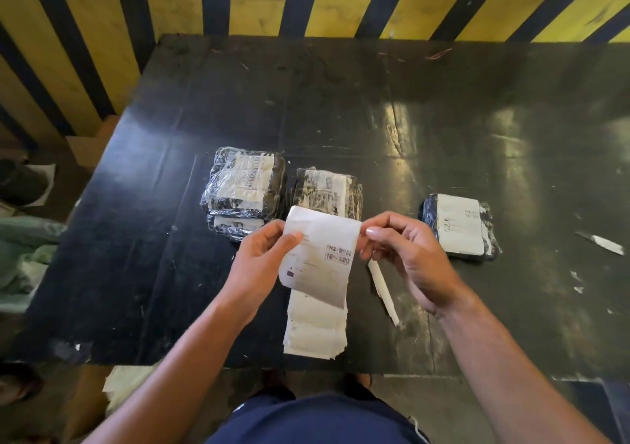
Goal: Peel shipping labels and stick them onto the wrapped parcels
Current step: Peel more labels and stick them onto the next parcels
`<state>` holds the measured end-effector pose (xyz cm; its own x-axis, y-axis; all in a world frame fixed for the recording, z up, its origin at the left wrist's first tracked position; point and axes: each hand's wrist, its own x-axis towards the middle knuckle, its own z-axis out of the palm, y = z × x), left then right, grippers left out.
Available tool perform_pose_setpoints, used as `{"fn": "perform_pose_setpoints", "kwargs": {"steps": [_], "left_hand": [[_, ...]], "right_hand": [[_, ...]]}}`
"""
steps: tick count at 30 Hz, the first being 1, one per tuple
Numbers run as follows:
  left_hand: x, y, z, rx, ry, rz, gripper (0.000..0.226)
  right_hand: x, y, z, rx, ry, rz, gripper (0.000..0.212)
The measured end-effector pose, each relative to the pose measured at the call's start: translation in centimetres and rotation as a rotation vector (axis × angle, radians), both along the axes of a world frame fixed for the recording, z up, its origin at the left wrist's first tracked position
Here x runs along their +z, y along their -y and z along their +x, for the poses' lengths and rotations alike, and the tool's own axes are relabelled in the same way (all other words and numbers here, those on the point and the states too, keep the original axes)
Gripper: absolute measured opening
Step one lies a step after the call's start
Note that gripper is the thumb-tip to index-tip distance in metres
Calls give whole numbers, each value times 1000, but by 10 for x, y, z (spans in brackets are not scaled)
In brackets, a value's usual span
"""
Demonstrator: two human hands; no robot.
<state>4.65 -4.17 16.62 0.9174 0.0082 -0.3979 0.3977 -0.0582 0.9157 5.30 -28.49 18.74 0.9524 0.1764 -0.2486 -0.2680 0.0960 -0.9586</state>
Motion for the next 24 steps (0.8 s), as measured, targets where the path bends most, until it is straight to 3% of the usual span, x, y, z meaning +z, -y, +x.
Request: {"fn": "perform_pose_setpoints", "kwargs": {"steps": [24], "left_hand": [[9,0,0,-36,7,1,16]], "right_hand": [[10,-4,6,43,8,-12,18]]}}
